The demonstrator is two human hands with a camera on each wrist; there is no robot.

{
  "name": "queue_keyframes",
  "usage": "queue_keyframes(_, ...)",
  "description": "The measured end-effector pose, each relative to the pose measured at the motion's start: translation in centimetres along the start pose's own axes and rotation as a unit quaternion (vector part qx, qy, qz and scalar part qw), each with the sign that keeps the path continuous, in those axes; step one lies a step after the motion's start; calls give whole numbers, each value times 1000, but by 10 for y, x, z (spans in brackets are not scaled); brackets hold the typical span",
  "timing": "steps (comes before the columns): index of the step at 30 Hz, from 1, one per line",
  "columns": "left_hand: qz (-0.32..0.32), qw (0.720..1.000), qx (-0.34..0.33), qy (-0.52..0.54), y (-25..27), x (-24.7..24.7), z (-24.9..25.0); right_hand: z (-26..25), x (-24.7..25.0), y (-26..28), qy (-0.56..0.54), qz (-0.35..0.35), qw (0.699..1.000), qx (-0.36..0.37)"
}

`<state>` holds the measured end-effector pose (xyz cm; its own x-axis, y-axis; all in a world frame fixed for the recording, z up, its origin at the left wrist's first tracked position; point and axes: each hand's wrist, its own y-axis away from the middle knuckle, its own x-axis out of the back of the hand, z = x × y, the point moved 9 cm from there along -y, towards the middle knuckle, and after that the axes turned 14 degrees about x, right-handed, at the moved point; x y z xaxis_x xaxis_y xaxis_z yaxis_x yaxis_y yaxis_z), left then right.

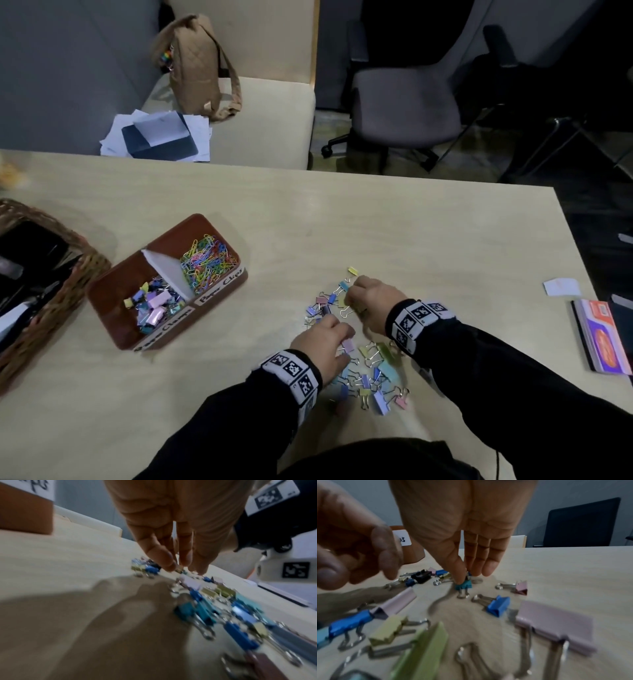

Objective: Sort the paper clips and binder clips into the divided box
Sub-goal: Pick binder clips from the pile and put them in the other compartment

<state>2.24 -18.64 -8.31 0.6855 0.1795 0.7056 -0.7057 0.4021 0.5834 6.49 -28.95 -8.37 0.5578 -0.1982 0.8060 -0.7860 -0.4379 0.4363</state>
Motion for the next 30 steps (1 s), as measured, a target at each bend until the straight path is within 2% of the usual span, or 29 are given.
queue_keyframes(5, -7, 999, -1, -39, -9, -10, 4, -1, -8, 3, 50, -20, 998, 25)
queue_keyframes(7, 0, 999, 2, -41, -12, -8, 5, 0, -7, 4, 50, -2, 999, 21)
queue_keyframes(15, 17, 999, 27, -17, -13, -2, 0, 10, -3, 10, -50, 65, 996, -24)
queue_keyframes(18, 16, 999, 33, -37, -14, -3, -1, 12, 11, 21, -106, 119, 986, -53)
queue_keyframes(21, 36, 998, 33, -50, -14, 2, -2, 15, 18, 33, -131, 140, 978, -80)
queue_keyframes(26, 92, 991, 58, 80, -7, 30, -13, 13, 16, 38, -185, 138, 968, -95)
queue_keyframes(30, 165, 960, 90, 207, 12, 74, -40, -12, 20, 25, -213, 116, 966, -86)
